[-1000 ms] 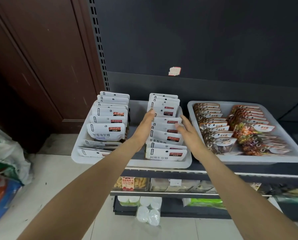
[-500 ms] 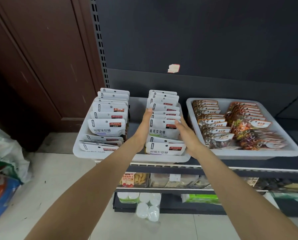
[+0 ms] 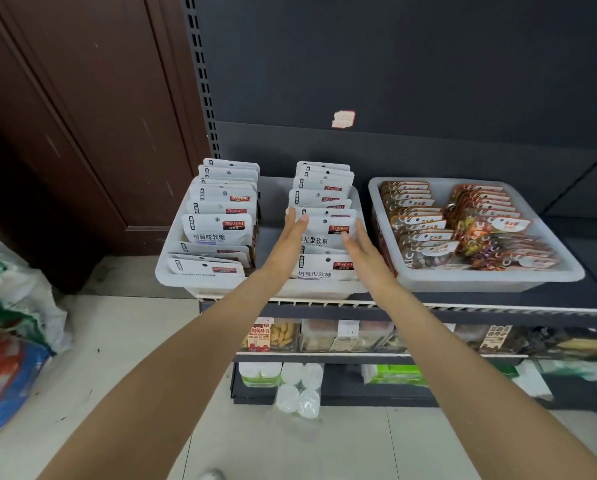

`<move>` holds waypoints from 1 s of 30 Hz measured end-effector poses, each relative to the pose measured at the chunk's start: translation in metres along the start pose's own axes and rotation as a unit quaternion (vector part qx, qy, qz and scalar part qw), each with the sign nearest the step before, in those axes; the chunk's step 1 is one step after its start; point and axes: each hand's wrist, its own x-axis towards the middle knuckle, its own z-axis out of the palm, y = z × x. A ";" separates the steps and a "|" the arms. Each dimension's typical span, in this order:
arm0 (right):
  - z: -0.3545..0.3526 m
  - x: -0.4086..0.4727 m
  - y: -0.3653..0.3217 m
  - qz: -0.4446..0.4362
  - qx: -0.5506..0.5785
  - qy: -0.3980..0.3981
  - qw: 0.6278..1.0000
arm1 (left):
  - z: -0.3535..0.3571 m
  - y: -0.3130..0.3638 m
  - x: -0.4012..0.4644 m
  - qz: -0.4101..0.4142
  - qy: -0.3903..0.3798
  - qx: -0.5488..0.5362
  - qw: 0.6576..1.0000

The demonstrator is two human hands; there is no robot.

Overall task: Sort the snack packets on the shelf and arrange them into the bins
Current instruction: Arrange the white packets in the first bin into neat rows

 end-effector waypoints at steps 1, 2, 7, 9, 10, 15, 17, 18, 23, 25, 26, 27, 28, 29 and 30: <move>-0.001 0.001 0.000 0.004 -0.006 0.011 1.000 | -0.001 0.001 -0.001 -0.002 0.013 0.002 1.000; -0.001 0.001 -0.002 0.003 -0.007 0.018 1.000 | -0.002 0.001 -0.002 -0.004 0.032 0.010 0.999; -0.003 0.004 -0.001 -0.028 -0.021 -0.002 0.999 | -0.004 0.005 -0.003 -0.015 0.046 0.068 0.996; -0.003 0.006 -0.002 -0.036 -0.051 -0.008 0.998 | -0.001 0.012 -0.005 -0.019 0.030 0.084 0.996; -0.002 0.008 -0.004 -0.038 -0.060 -0.010 0.997 | -0.001 0.015 -0.004 -0.024 0.022 0.091 0.995; -0.002 0.014 -0.006 -0.049 -0.110 0.026 0.992 | 0.002 0.021 -0.007 -0.031 0.016 0.098 0.995; -0.005 0.020 -0.007 -0.067 -0.125 0.048 0.989 | -0.001 0.023 -0.005 -0.029 0.049 0.080 0.995; -0.006 0.023 -0.011 -0.069 -0.120 0.051 0.989 | -0.004 0.025 -0.001 -0.028 0.066 0.074 0.995; -0.009 0.053 -0.034 -0.009 -0.095 0.057 0.994 | -0.020 0.041 0.044 -0.056 0.069 0.047 0.995; -0.011 0.070 -0.035 0.026 -0.087 0.060 0.994 | -0.020 0.043 0.063 -0.075 0.048 0.009 0.996; -0.011 0.078 -0.034 0.040 -0.078 0.066 0.994 | -0.019 0.042 0.072 -0.077 0.043 -0.011 0.996; -0.012 0.086 -0.033 0.053 -0.071 0.069 0.994 | -0.019 0.038 0.083 -0.076 0.041 -0.025 0.996; -0.014 0.093 -0.033 0.062 -0.069 0.072 0.993 | -0.018 0.034 0.095 -0.075 0.037 -0.039 0.996; -0.015 0.101 -0.033 0.067 -0.066 0.072 0.993 | -0.018 0.032 0.104 -0.074 0.037 -0.049 0.995; -0.016 0.108 -0.034 0.071 -0.062 0.072 0.993 | -0.019 0.033 0.108 -0.070 0.038 -0.068 0.995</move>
